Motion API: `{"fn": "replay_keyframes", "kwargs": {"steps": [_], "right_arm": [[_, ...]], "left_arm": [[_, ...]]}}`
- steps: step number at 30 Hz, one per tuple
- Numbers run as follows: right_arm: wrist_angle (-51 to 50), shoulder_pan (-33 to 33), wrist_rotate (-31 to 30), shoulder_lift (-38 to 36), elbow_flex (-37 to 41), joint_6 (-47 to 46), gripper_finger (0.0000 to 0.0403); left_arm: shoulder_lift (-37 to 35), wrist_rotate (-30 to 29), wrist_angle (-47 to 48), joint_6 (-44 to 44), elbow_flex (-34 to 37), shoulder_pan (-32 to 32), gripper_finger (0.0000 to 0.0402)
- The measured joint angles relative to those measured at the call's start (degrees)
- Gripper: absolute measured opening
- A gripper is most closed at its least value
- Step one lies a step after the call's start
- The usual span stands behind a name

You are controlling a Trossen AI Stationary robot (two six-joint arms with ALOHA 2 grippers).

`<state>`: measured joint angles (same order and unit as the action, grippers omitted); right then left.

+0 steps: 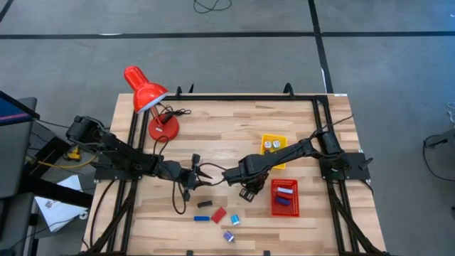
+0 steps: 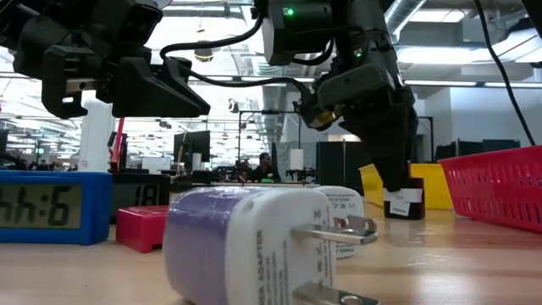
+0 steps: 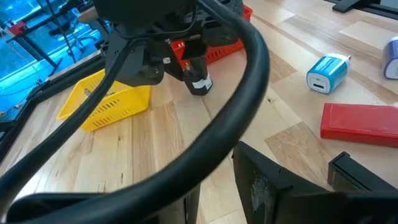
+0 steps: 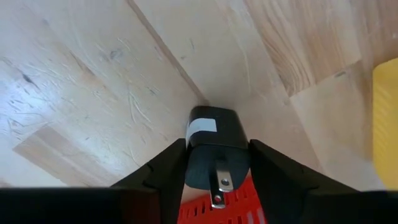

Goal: Pick & Place Office items
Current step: Put the top black charger adapter into the yellow bin

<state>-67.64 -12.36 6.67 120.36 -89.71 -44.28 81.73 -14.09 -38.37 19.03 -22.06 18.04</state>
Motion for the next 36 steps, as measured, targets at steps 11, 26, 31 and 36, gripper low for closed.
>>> {"fn": "replay_keyframes", "kwargs": {"steps": [11, 26, 31, 36], "right_arm": [[-0.07, 0.0, -0.15, -0.12, 0.0, 3.12, 0.0128], [-13.16, 2.39, -8.9, -13.97, 0.02, 2.29, 0.0128], [-16.55, 7.37, -14.27, -17.38, 0.02, 4.65, 0.0129], [-16.38, 12.27, -14.27, -17.53, 1.95, 10.8, 0.0129]], "left_arm": [[0.01, 0.02, 0.0, 0.0, 0.0, 0.0, 0.0088], [0.0, -0.09, 0.01, 0.0, 0.05, -0.02, 0.0088], [0.0, -0.09, 0.0, 0.0, 0.04, -0.02, 0.0088], [0.0, -0.07, 0.02, -0.06, 0.04, -0.02, 0.0088]]}}
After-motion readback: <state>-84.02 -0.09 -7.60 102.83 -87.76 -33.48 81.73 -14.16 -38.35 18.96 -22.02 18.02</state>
